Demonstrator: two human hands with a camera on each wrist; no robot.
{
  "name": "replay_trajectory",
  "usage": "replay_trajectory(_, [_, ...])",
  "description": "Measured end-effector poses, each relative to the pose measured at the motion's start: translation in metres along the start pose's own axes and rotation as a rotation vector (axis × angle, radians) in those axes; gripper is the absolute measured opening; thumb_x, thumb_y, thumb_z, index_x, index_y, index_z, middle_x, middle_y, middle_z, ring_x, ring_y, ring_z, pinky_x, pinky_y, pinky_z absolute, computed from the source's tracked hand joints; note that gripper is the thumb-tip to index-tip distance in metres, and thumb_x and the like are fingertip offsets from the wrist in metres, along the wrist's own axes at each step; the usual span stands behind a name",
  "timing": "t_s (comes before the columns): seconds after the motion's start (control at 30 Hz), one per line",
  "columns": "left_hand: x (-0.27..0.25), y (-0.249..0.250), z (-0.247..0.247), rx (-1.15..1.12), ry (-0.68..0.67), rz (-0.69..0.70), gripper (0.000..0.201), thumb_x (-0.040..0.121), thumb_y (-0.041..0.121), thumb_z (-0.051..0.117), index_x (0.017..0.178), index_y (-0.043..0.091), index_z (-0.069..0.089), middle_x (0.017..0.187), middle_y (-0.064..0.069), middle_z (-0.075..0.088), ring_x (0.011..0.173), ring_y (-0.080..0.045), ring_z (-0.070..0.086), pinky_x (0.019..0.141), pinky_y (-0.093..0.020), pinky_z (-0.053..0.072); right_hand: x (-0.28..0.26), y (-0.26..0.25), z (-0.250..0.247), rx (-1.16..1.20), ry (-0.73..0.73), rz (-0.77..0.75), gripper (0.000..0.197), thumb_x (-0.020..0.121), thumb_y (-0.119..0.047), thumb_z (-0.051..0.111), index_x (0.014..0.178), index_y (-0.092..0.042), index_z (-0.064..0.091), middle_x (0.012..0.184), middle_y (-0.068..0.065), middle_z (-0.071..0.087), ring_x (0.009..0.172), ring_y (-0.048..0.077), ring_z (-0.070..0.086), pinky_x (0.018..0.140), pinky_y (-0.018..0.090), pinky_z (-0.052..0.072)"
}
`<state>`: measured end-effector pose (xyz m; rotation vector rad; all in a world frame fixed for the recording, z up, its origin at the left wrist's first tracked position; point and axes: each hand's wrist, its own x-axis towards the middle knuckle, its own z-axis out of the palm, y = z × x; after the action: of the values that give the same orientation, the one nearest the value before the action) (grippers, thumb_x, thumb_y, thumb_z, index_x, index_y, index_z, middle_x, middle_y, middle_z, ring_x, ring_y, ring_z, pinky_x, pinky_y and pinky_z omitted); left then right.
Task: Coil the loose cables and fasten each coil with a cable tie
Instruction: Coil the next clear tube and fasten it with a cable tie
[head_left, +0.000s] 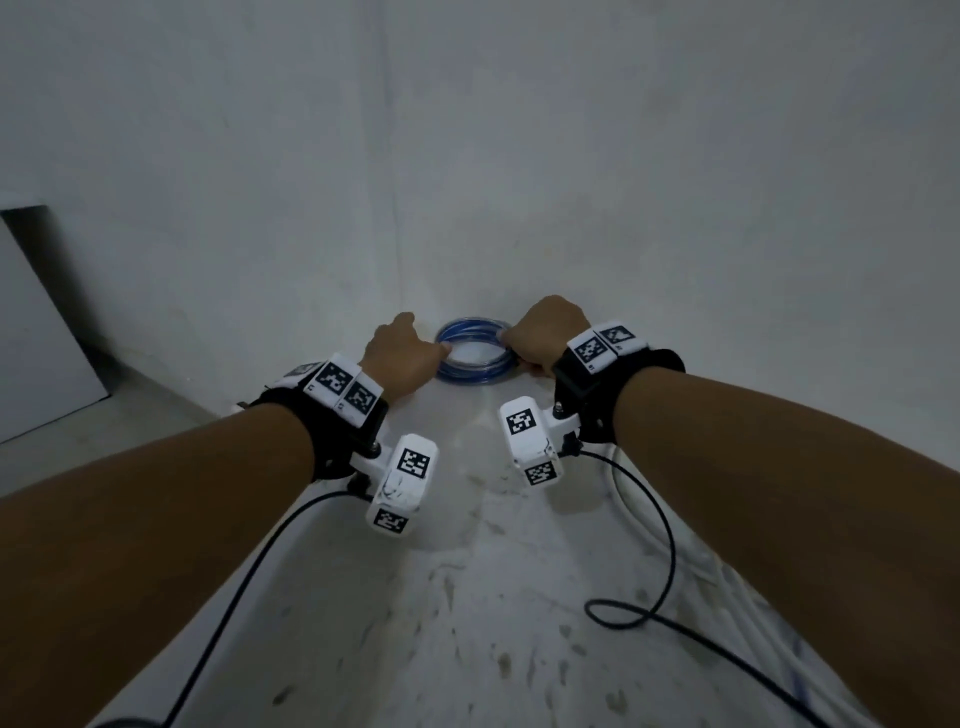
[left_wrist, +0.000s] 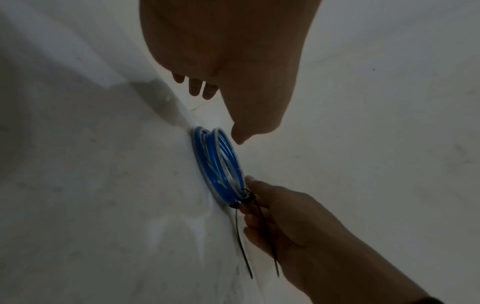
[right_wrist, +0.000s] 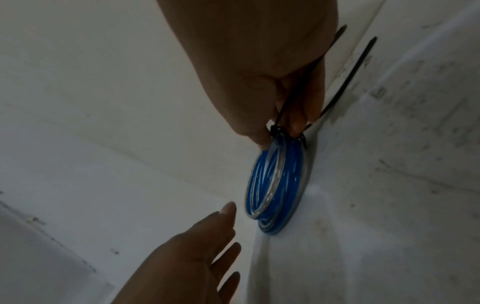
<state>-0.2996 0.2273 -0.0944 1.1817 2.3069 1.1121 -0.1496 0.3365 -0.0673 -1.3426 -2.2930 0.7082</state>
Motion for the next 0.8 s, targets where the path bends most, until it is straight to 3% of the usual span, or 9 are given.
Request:
replay_trajectory(0.1, [0.001,-0.008,-0.001,0.001,0.033,-0.022,0.072,0.094,0.038,0.06,0.15,0.006,0.03,0.152,-0.016,0.038,0.137,-0.033,0.04,0.11,-0.037,0.035,-0.008,-0.004,-0.003,-0.151,0.102,-0.089,0.047,0.096,-0.04,0.052,0.059,-0.01,0.05,0.064,0.001,0.058,0.063,0.021,0.055,0.048,0.025,0.035])
replay_trajectory(0.17, [-0.001,-0.009,-0.001,0.022,0.042,-0.021,0.07,0.093,0.037,0.061,0.15,0.008,0.032,0.15,-0.016,0.04,0.135,-0.033,0.042,0.111,-0.038,0.036,-0.014,-0.008,-0.008,-0.178,0.179,-0.093,0.045,0.098,-0.042,0.048,0.066,-0.01,0.05,0.078,0.004,0.062,0.072,0.022,0.055,0.058,0.024,0.035])
replay_trajectory(0.27, [-0.013,-0.002,-0.003,0.059,0.069,-0.001,0.073,0.084,0.043,0.064,0.147,0.015,0.038,0.145,-0.015,0.044,0.129,-0.034,0.047,0.108,-0.046,0.041,-0.031,-0.011,-0.02,-0.21,0.237,-0.106,0.039,0.097,-0.042,0.049,0.093,-0.006,0.062,0.105,0.012,0.067,0.098,0.031,0.062,0.073,0.026,0.035])
replay_trajectory(0.4, [-0.044,0.028,-0.005,0.028,0.094,0.141,0.045,0.086,0.028,0.063,0.127,0.016,0.053,0.124,-0.01,0.057,0.113,-0.03,0.057,0.098,-0.043,0.048,-0.077,0.003,-0.041,-0.288,0.288,-0.137,0.036,0.095,-0.039,0.052,0.077,-0.008,0.055,0.089,0.011,0.065,0.093,0.03,0.064,0.068,0.026,0.035])
replay_trajectory(0.47, [-0.071,0.05,0.001,-0.025,0.027,0.241,0.027,0.09,0.02,0.06,0.116,0.012,0.057,0.108,-0.001,0.061,0.103,-0.024,0.059,0.091,-0.032,0.048,-0.108,0.019,-0.058,-0.34,0.27,-0.099,0.039,0.094,-0.04,0.053,0.087,-0.004,0.064,0.095,0.009,0.066,0.097,0.029,0.064,0.074,0.028,0.042])
replay_trajectory(0.53, [-0.103,0.07,0.008,-0.061,-0.088,0.316,0.019,0.091,0.019,0.064,0.108,0.012,0.062,0.101,0.001,0.063,0.097,-0.022,0.061,0.085,-0.032,0.049,-0.145,0.038,-0.083,-0.392,0.26,-0.046,0.038,0.094,-0.041,0.053,0.098,-0.007,0.069,0.105,0.008,0.067,0.101,0.028,0.063,0.081,0.03,0.046])
replay_trajectory(0.67, [-0.175,0.099,0.021,-0.001,-0.392,0.406,0.021,0.09,0.029,0.067,0.107,0.017,0.064,0.096,-0.003,0.068,0.092,-0.021,0.065,0.075,-0.031,0.05,-0.233,0.083,-0.143,-0.464,0.307,0.065,0.037,0.093,-0.039,0.056,0.097,-0.005,0.07,0.106,0.012,0.067,0.101,0.033,0.062,0.085,0.037,0.051])
replay_trajectory(0.8, [-0.237,0.117,0.036,0.131,-0.536,0.497,0.024,0.09,0.036,0.066,0.108,0.021,0.062,0.099,0.002,0.067,0.092,-0.017,0.062,0.074,-0.028,0.048,-0.315,0.131,-0.19,-0.558,0.281,0.232,0.038,0.092,-0.042,0.056,0.102,-0.008,0.069,0.11,0.01,0.067,0.103,0.029,0.062,0.086,0.034,0.049])
